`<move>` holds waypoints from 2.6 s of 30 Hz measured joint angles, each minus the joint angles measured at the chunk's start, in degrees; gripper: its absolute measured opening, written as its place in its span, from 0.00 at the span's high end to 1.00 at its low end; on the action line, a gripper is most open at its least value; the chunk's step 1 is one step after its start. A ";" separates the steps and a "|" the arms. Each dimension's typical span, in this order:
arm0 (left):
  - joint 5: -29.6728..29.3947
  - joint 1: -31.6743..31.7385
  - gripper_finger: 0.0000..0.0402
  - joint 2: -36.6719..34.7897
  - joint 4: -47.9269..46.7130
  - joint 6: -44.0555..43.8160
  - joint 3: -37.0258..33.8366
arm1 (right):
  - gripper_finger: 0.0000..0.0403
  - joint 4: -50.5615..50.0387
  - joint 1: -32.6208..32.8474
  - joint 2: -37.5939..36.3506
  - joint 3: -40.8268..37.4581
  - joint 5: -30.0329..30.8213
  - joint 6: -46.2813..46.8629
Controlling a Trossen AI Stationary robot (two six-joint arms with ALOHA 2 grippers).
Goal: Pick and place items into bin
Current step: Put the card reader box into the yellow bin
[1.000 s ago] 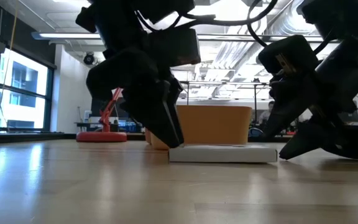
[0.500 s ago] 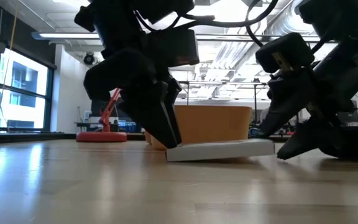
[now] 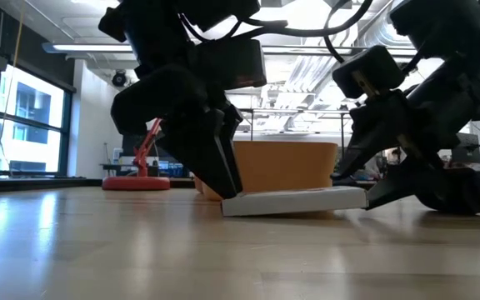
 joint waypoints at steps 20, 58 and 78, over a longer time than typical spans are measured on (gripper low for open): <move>-0.92 -0.04 0.63 0.00 -0.41 -0.09 -0.10 | 0.59 -0.63 -1.17 8.48 8.40 -2.63 -1.18; -1.66 0.07 0.63 -6.34 -3.76 -1.01 -0.22 | 0.86 0.53 0.82 4.68 9.20 9.12 -12.32; -12.57 -6.13 0.63 -18.21 -22.61 -8.13 -0.09 | 0.87 2.83 3.53 0.13 9.14 9.80 -13.38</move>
